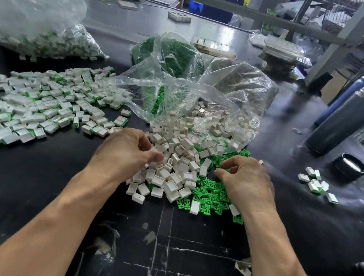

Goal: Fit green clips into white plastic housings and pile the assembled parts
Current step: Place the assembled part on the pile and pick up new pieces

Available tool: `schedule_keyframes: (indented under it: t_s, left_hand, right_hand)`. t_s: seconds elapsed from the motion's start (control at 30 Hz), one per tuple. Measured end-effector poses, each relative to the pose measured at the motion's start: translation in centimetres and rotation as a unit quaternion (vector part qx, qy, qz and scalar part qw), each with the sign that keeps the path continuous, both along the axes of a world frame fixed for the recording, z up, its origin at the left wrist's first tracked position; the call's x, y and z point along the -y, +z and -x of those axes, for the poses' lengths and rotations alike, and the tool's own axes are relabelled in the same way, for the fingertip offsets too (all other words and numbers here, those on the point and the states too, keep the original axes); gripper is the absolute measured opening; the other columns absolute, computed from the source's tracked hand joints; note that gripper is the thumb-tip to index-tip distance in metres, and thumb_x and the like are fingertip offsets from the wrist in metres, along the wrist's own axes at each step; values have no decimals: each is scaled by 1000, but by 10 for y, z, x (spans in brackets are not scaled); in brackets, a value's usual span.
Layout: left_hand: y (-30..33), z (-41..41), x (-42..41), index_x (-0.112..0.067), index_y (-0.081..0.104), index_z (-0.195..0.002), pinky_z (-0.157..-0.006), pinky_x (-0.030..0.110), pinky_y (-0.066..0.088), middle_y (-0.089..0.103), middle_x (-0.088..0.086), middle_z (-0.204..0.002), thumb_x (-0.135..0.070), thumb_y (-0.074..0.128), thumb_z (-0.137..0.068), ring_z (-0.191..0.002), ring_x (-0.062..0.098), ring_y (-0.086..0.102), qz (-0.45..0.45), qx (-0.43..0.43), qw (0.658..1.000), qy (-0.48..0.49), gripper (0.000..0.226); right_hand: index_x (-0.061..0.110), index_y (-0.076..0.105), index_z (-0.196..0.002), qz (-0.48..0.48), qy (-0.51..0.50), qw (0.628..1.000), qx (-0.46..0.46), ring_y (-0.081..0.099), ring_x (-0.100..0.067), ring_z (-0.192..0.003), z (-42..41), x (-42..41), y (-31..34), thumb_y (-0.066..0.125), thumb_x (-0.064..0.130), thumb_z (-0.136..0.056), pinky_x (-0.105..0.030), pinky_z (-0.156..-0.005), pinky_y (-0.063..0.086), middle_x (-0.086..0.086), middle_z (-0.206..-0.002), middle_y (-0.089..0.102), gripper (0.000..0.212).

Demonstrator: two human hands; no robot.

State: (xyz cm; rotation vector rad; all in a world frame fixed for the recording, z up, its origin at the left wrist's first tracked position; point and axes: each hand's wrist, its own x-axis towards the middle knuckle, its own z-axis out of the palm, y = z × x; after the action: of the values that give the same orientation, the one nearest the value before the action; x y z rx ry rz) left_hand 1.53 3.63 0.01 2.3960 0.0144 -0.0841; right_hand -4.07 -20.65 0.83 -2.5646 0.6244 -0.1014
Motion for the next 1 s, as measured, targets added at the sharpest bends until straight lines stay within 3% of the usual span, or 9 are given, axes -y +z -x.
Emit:
schedule_keyframes:
  t_s: [0.17,0.27,0.4,0.6,0.7,0.8,0.87,1.0]
  left_hand:
    - [-2,1,5,-33,68,-84,-65,25,48,71,-18,-74,-42,84,-82,-71,-4,65,15,28,999,7,18]
    - [-3,2,6,-34,69,-86,-75,29,54,70,-18,-82,-43,83,-83,-78,1,66,10,39,999,8,17]
    - [-3,2,7,-33,69,-87,-78,32,57,70,-17,-82,-44,81,-85,-79,3,66,9,53,999,0,17]
    - [-4,5,8,-31,67,-95,-75,30,59,68,-16,-85,-41,78,-88,-78,2,66,25,87,996,-6,16]
    - [-5,4,8,-32,67,-99,-70,22,55,67,-16,-88,-39,75,-91,-78,-2,64,31,117,993,-10,13]
    - [-7,4,10,-31,66,-104,-68,13,48,66,-17,-94,-36,72,-93,-83,-4,62,44,145,988,-20,14]
    - [-7,4,11,-29,66,-108,-70,15,50,66,-15,-97,-33,72,-94,-85,-1,64,55,157,986,-31,15]
    - [-6,5,16,-25,66,-110,-68,13,55,65,-11,-98,-22,72,-94,-81,0,66,92,168,980,-56,17]
  right_hand:
    - [34,74,-100,41,3,999,11,62,-21,-106,-4,-6,-5,77,45,-89,-35,-90,48,4,-113,64,15]
    - [32,76,-94,59,0,998,24,58,-20,-94,-4,-9,-7,73,38,-92,-31,-81,43,3,-109,65,7]
    - [29,76,-91,71,1,997,39,55,-19,-88,-5,-9,-9,69,33,-94,-30,-79,41,3,-105,66,8]
    - [29,73,-94,45,-4,998,50,62,-19,-94,-3,-4,-8,65,36,-97,-31,-80,43,5,-103,69,11]
    - [30,72,-105,42,-12,996,81,60,-21,-101,-3,-3,-6,67,39,-97,-32,-82,42,3,-111,66,13]
    - [27,71,-120,60,-13,995,82,58,-27,-118,-2,-1,-5,70,39,-97,-38,-93,46,-3,-123,62,26]
    - [27,69,-126,66,-4,995,71,55,-27,-123,-2,-1,-5,70,39,-97,-40,-100,46,-5,-127,60,31]
    - [27,72,-120,53,17,995,81,56,-25,-122,-5,-8,-8,71,34,-97,-38,-99,46,-3,-125,60,25]
